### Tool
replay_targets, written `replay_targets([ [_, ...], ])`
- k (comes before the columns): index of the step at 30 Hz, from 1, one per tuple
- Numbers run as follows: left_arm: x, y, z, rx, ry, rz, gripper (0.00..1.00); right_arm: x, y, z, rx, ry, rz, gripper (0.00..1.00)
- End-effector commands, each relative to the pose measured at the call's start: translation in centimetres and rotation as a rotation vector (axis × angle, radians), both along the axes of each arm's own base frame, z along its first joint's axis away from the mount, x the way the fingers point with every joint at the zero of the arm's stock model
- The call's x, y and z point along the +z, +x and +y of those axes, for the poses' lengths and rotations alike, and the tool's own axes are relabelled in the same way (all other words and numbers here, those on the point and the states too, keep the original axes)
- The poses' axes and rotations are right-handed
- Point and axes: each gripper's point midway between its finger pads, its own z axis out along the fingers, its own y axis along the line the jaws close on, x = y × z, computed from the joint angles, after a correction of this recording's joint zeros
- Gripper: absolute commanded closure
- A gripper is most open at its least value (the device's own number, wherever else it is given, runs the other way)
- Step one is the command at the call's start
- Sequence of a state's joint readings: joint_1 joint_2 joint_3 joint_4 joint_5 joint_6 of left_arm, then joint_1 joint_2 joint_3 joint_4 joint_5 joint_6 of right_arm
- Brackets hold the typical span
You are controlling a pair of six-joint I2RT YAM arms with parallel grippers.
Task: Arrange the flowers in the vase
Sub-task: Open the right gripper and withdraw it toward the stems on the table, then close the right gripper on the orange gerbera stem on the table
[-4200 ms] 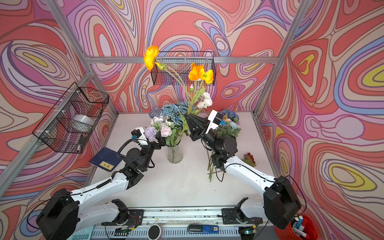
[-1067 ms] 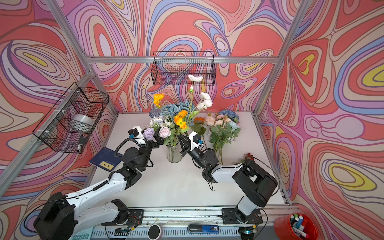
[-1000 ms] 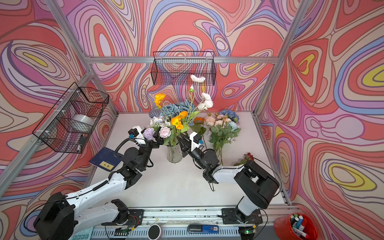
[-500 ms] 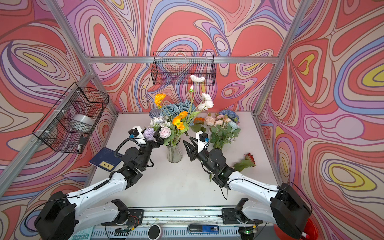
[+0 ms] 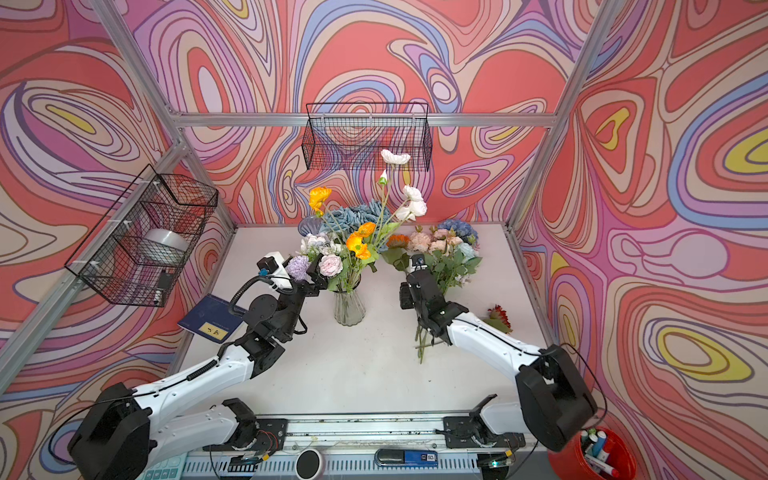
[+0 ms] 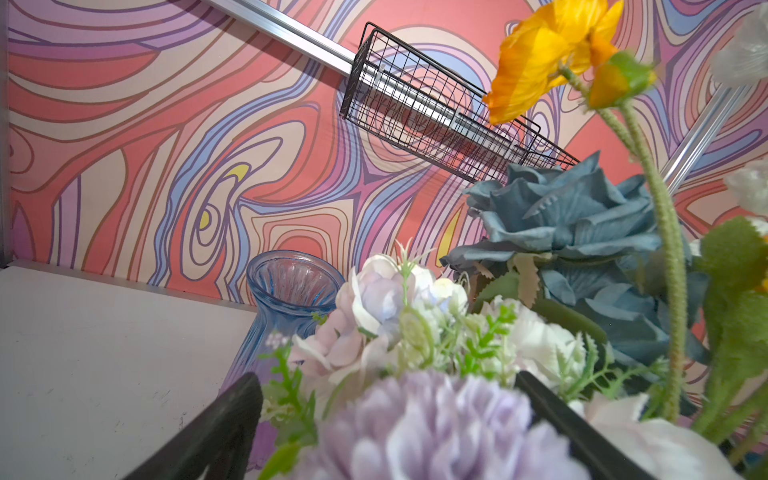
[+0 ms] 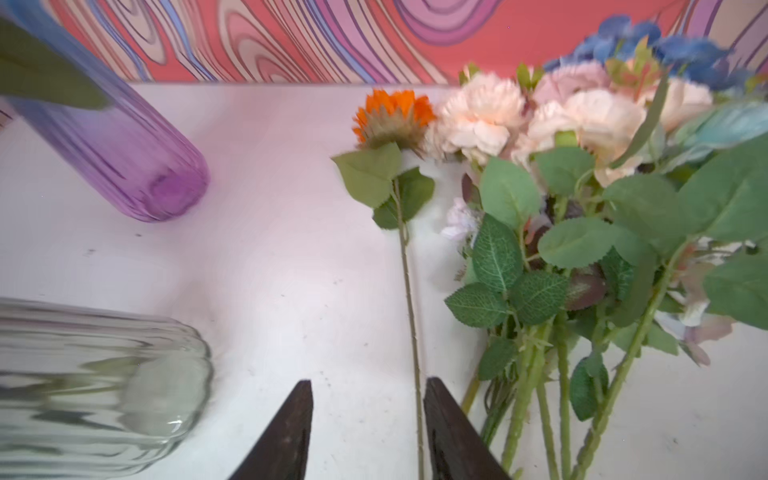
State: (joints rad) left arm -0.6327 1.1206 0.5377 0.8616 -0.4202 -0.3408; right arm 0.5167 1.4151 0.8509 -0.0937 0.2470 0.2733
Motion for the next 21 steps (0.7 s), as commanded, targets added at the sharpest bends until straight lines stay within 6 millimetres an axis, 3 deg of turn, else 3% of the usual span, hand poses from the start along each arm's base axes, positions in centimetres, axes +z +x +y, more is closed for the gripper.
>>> replay_targets([
  [1, 0.6, -0.3, 0.6, 0.008, -0.008, -0.02, 0.04, -2.6, 0.0, 0.6, 0.079, -0.034, 0.156, 0.52],
  [8, 0.8, -0.4, 0.5, 0.001, -0.006, -0.021, 0.04, -6.8, 4.3, 0.4, 0.083, -0.08, 0.348, 0.52],
  [14, 1.0, -0.7, 0.8, 0.005, -0.008, -0.023, 0.04, -9.1, 7.5, -0.1, 0.066, -0.157, 0.423, 0.53],
  [21, 0.9, -0.8, 1.0, 0.008, -0.012, -0.02, 0.04, -12.2, 9.4, -2.2, 0.011, -0.31, 0.467, 0.55],
])
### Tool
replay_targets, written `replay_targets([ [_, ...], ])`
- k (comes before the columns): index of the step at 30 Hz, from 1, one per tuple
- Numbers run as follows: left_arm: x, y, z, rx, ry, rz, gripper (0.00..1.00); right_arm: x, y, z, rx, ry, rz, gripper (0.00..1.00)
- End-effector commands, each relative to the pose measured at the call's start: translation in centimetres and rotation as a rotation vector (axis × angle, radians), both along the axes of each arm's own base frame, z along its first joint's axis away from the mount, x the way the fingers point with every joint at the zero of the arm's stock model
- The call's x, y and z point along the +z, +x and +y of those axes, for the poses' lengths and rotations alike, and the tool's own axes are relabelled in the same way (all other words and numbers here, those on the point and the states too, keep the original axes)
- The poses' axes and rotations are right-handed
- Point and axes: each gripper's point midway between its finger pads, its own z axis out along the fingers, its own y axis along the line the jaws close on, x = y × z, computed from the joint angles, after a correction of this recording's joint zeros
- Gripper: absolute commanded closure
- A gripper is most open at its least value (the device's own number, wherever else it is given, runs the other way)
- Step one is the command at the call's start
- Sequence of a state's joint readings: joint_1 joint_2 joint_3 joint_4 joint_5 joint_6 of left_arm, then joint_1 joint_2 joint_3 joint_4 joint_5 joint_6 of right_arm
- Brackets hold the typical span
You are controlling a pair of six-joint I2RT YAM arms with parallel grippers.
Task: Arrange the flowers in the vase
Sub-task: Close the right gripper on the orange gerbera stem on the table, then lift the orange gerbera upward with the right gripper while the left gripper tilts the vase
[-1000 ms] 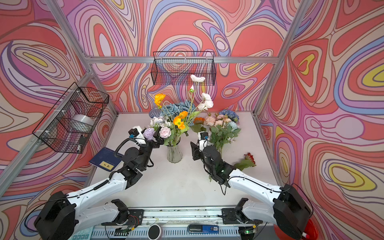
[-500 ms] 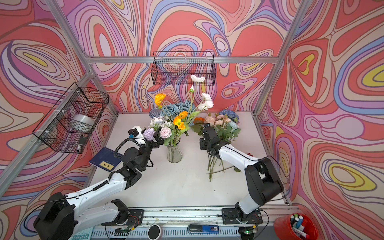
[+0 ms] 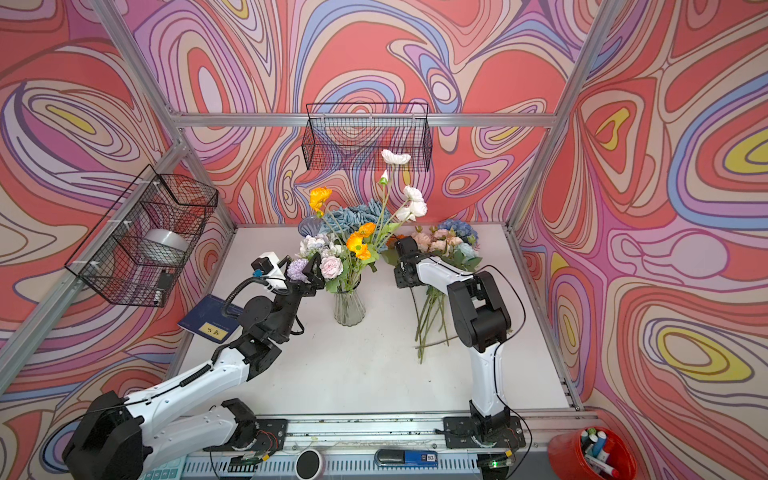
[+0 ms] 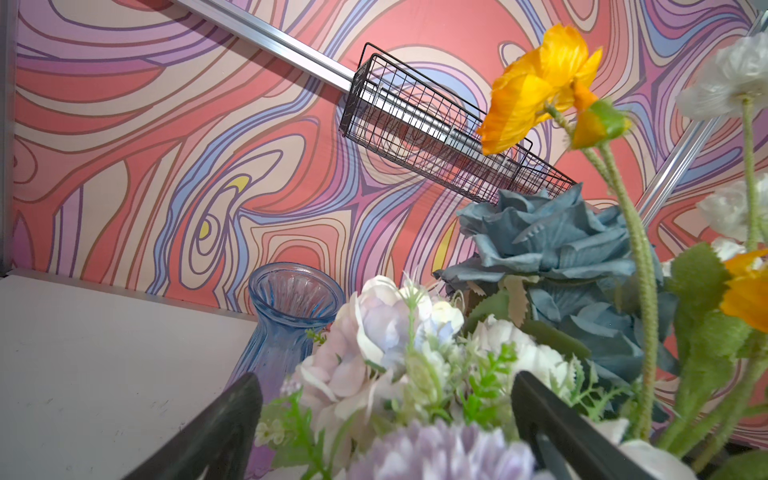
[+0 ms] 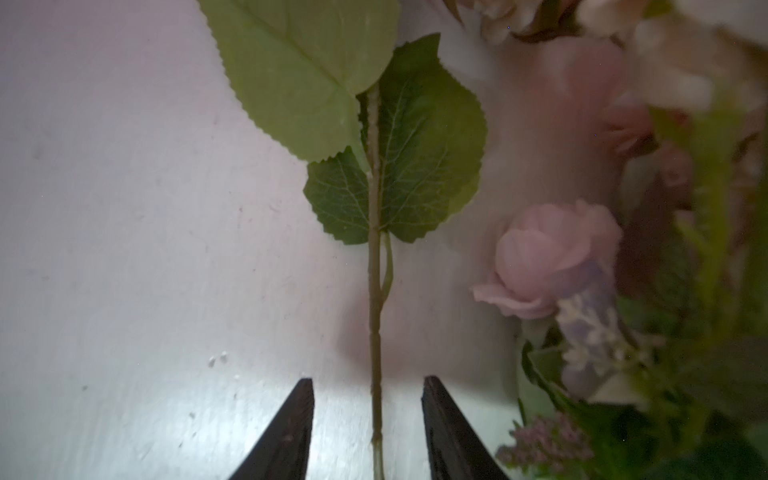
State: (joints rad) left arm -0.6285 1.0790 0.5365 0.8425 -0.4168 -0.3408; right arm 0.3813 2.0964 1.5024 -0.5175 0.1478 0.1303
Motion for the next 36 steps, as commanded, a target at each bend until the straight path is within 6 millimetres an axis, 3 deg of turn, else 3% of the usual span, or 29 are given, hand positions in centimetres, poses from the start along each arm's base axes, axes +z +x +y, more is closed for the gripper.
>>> replay_targets([
  [1, 0.0, -0.3, 0.4, 0.006, -0.001, -0.002, 0.04, -1.5, 0.0, -2.0, -0.019, -0.105, 0.042, 0.55],
  [5, -0.2, -0.2, 0.3, 0.004, -0.003, 0.002, 0.04, -2.5, -0.1, -1.4, -0.015, -0.069, 0.058, 0.61],
  [9, -0.1, -0.1, 0.3, 0.002, -0.004, 0.002, 0.04, -2.9, -0.3, -1.0, -0.025, -0.037, 0.062, 0.8],
  [14, 0.1, -0.2, 0.3, 0.002, -0.005, -0.001, 0.04, -1.8, -0.5, -0.4, -0.04, 0.049, 0.035, 0.99],
  [17, 0.5, -0.5, 0.4, -0.002, -0.009, -0.011, 0.04, -0.5, -0.7, 0.3, -0.032, 0.111, 0.017, 1.0],
  [23, 2.4, -1.1, -0.3, -0.076, 0.041, -0.012, 0.0, 4.0, -1.2, 1.2, -0.034, 0.249, -0.08, 1.0],
  [28, 3.5, -1.7, 1.0, -0.139, 0.0, -0.005, 0.0, 8.3, -1.7, 1.2, -0.074, 0.393, -0.19, 1.0],
  [36, 3.6, -3.9, 1.8, -0.183, 0.045, -0.002, 0.0, 16.6, -2.6, -1.6, -0.181, 0.476, -0.446, 1.0],
])
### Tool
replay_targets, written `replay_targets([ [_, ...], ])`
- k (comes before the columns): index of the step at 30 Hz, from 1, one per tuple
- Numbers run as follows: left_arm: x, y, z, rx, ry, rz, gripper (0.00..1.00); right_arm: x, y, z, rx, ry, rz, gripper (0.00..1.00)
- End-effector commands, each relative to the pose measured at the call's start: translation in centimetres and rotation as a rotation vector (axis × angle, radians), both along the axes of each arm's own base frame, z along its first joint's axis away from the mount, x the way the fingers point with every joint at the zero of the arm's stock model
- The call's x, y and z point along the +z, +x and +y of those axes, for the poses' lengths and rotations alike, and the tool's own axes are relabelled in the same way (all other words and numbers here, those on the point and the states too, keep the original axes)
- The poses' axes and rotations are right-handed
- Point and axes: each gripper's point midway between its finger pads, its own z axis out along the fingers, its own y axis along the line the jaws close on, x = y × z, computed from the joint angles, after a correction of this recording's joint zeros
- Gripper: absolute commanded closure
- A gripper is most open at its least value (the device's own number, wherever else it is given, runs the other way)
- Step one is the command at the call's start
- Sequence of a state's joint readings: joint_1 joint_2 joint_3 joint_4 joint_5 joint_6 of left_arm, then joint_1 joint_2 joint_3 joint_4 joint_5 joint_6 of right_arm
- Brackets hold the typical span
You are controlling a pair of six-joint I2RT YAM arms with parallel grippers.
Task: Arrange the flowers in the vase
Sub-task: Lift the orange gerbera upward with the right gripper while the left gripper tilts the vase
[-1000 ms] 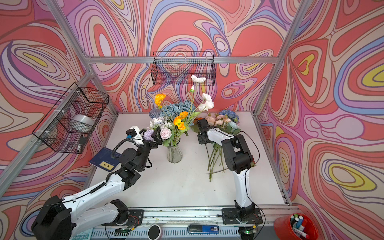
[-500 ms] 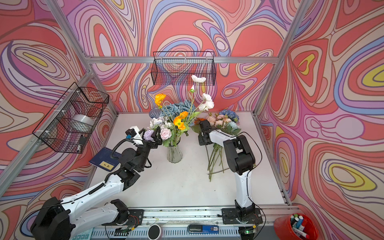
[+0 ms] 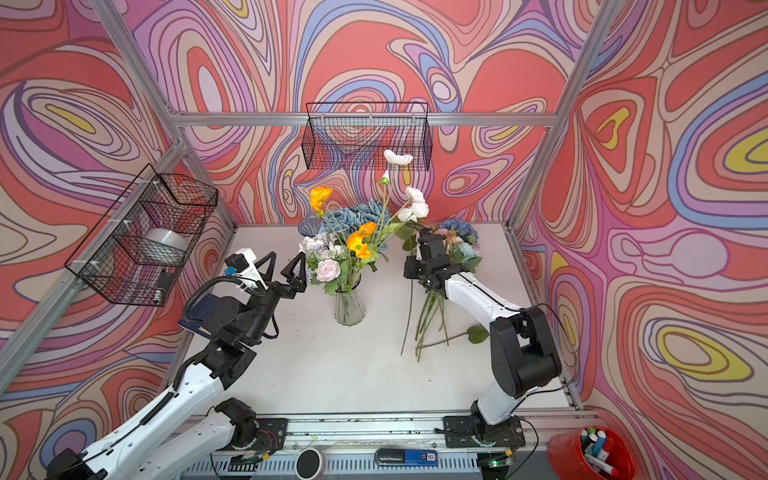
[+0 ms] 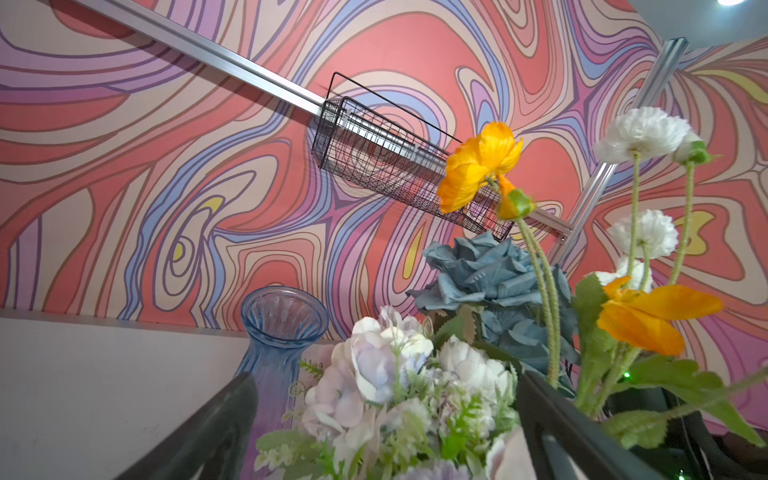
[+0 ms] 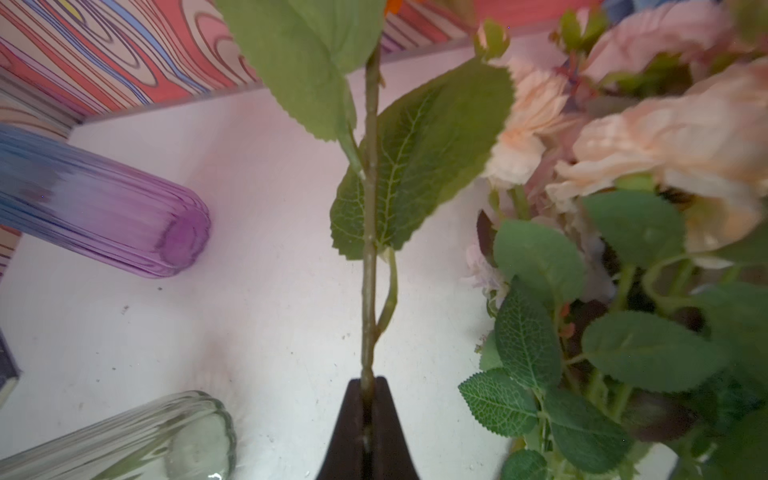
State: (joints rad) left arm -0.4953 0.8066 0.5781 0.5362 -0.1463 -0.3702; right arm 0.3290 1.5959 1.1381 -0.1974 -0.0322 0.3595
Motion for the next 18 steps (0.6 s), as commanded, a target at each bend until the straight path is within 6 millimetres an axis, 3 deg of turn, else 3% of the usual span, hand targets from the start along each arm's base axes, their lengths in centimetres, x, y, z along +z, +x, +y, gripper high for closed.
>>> replay_targets([
  [1, -0.7, -0.8, -0.3, -0.045, 0.032, 0.028, 0.0, 3.7, 0.2, -1.6, -0.097, 0.057, -0.119, 1.0],
  [5, -1.3, -2.1, 0.1, -0.057, 0.038, 0.017, 0.0, 8.2, -1.0, -3.7, -0.179, 0.063, -0.244, 1.0],
  [6, -3.1, -2.4, 0.1, -0.066, 0.058, 0.046, 0.0, 9.4, -1.4, -4.4, -0.204, 0.055, -0.272, 1.0],
  [11, -6.1, -4.1, 0.0, -0.116, 0.098, 0.118, 0.0, 14.9, -4.0, -7.2, -0.276, 0.008, -0.409, 1.0],
  [18, -10.6, -4.5, -1.3, -0.2, 0.071, 0.191, 0.0, 20.7, -8.6, -7.1, -0.195, 0.079, -0.599, 1.0],
])
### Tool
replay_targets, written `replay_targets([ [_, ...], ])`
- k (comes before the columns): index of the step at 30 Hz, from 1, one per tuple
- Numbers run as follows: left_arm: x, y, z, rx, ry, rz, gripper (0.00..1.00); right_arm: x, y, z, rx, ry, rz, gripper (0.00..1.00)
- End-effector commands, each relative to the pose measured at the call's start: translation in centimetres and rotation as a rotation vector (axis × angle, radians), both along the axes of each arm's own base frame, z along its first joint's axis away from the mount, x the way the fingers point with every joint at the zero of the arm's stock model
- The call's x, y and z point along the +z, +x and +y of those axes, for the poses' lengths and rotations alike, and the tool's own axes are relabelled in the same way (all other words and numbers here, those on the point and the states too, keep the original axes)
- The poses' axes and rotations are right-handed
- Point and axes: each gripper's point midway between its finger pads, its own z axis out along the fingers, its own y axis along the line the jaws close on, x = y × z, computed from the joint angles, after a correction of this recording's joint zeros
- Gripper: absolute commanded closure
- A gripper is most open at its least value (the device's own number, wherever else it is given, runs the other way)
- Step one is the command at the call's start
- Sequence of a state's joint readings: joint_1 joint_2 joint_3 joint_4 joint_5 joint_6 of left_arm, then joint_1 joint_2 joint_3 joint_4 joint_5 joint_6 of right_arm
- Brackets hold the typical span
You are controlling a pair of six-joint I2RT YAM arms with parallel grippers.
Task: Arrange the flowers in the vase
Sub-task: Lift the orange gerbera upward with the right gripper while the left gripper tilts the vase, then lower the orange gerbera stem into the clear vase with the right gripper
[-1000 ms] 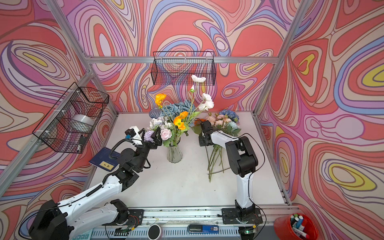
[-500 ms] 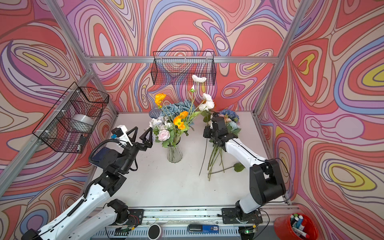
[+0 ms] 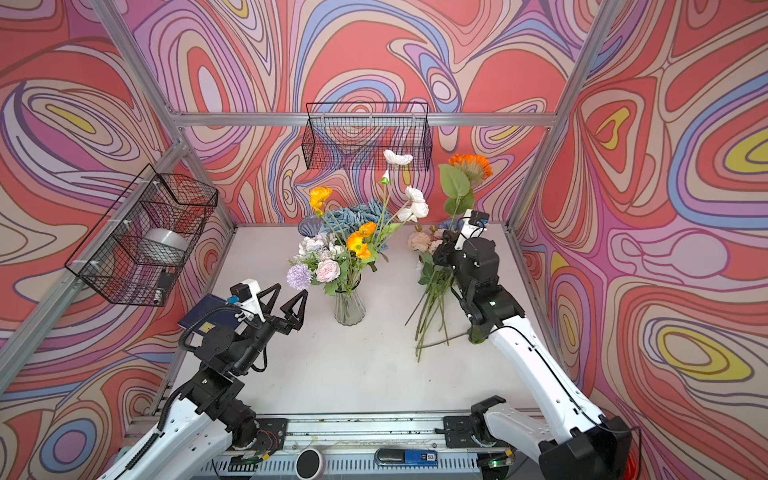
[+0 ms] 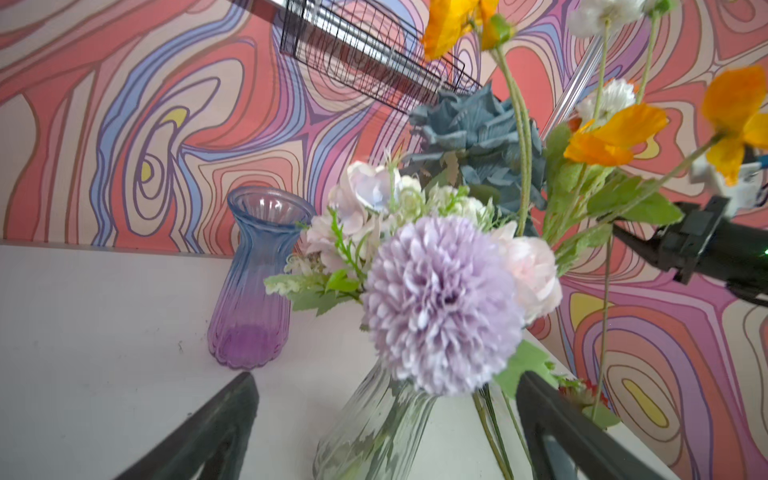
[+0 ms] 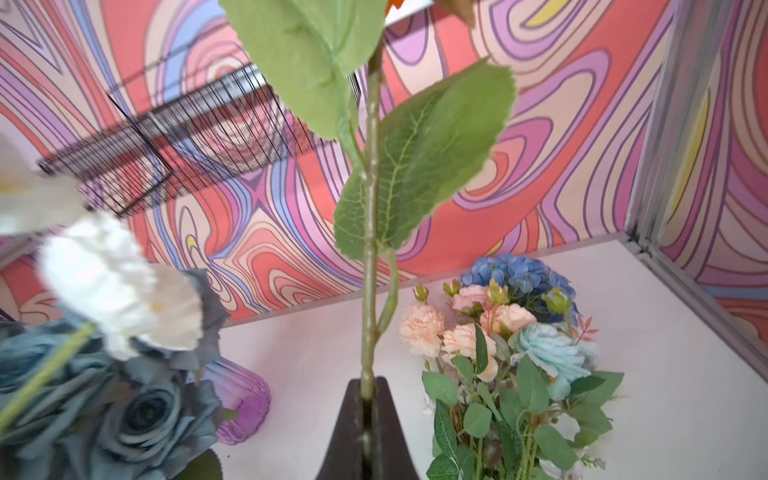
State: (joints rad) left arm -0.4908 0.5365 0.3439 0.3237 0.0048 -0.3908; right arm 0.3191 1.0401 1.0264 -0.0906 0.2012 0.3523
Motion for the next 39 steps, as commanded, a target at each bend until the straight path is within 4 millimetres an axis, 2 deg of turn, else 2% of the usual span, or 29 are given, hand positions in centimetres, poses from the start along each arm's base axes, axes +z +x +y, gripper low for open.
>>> replay_targets([
  [1, -2.0, 0.0, -1.2, -0.059, -0.012, 0.042, 0.0, 1.3, -1.5, 0.3, 0.036, -0.017, -0.071, 1.0],
  [5, -3.0, 1.1, -2.7, -0.095, -0.02, 0.034, 0.0, 3.3, -3.6, 1.8, 0.092, -0.032, -0.158, 1.0],
  [12, -1.1, 2.8, -6.0, -0.169, -0.049, -0.045, 0.0, 7.8, -7.8, 6.8, 0.252, -0.088, -0.357, 1.0],
  [16, 0.1, 3.9, -7.0, -0.178, -0.061, -0.078, 0.0, 9.5, -9.6, 9.3, 0.339, -0.108, -0.469, 1.0],
  [22, 1.0, 5.2, -6.9, -0.135, -0.062, -0.106, 0.0, 11.6, -12.3, 12.6, 0.482, -0.119, -0.681, 1.0],
  [28, 1.2, 6.1, -5.9, -0.058, -0.101, -0.114, 0.0, 12.1, -13.1, 15.4, 0.583, -0.1, -0.819, 1.0],
  [39, 1.2, 7.3, -4.9, 0.022, -0.141, -0.097, 0.0, 12.7, -15.4, 16.7, 0.638, 0.009, -1.087, 1.0],
])
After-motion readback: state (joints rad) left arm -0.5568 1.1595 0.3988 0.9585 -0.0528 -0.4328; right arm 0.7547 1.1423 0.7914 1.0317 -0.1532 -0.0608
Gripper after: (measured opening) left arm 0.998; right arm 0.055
